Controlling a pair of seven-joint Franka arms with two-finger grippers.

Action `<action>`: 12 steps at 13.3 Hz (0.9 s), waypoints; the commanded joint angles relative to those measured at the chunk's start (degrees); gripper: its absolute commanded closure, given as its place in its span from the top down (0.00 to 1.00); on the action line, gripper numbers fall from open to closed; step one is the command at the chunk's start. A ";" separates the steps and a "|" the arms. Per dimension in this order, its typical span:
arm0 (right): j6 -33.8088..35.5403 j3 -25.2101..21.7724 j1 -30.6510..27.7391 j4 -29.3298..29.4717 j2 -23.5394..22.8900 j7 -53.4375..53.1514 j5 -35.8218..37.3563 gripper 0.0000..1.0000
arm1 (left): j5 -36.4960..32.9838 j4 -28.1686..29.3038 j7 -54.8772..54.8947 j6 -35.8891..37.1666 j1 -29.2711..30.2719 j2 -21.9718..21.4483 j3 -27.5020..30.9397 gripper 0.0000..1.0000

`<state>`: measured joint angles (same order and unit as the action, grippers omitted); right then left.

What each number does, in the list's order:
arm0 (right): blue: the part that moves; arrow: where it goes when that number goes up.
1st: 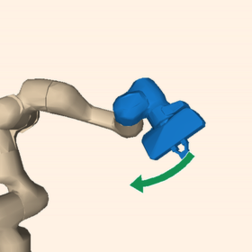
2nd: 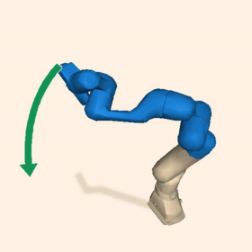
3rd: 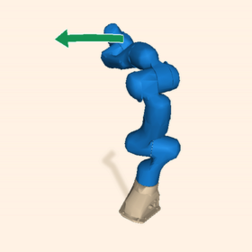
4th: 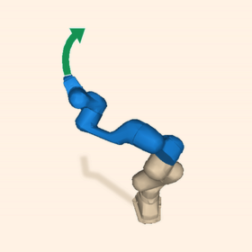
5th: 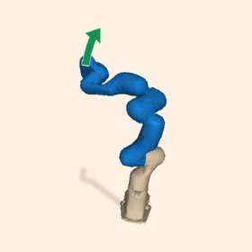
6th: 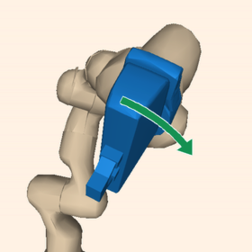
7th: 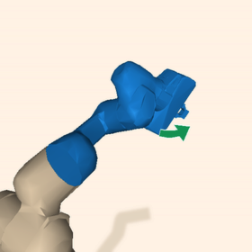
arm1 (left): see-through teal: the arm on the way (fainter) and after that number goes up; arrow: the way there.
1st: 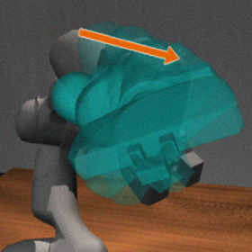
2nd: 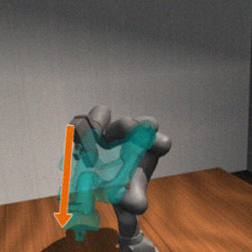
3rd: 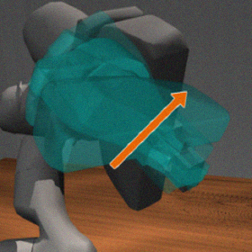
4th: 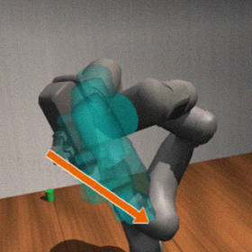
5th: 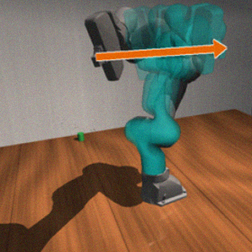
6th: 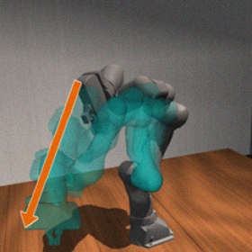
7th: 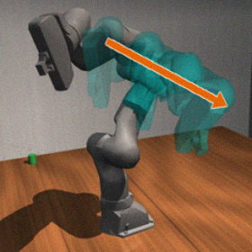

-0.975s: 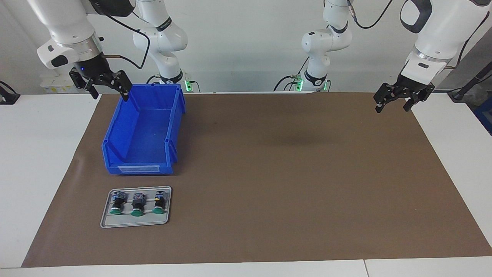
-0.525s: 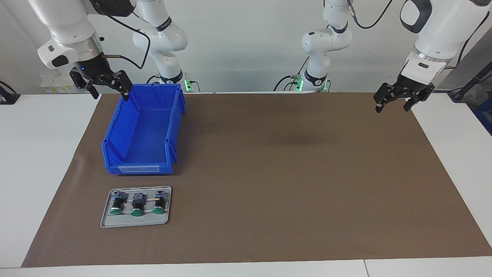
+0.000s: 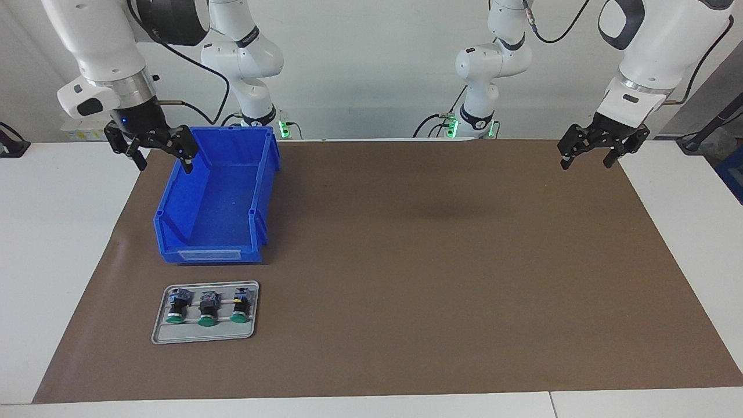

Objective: Place and press button with both arms

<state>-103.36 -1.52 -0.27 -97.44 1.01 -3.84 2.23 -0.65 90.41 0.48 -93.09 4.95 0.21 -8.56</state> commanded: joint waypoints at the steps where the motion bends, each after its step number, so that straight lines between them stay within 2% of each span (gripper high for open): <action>1: -8.74 0.29 -0.34 1.54 -9.06 1.46 0.05 1.00 | 0.30 1.26 -0.57 0.63 -9.91 -1.62 9.39 1.00; 2: -11.74 0.38 -0.69 2.25 -11.88 1.46 0.05 1.00 | 0.21 0.74 -0.40 1.76 -13.09 -1.62 12.83 1.00; 3: -14.64 0.38 -0.87 3.56 -15.30 1.55 -0.04 1.00 | -0.13 -0.31 -0.31 3.08 -14.08 -1.44 13.91 1.00; 7: -26.34 0.47 -1.04 4.27 -23.58 1.55 -2.14 1.00 | 0.12 -5.23 -0.22 9.06 -13.65 0.05 13.92 1.00; 9: -31.35 0.47 -1.04 4.19 -26.74 1.72 -2.23 1.00 | 0.39 -4.54 0.04 7.24 -13.56 -0.56 13.92 1.00; 12: -37.51 0.47 -1.04 3.49 -31.67 3.04 -2.15 0.95 | 0.39 -0.32 0.04 4.07 -13.39 -1.79 13.66 1.00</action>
<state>-137.81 -1.54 -0.50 -94.92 -27.55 -3.51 1.32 -0.66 87.21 0.33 -86.71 -7.78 -0.24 4.51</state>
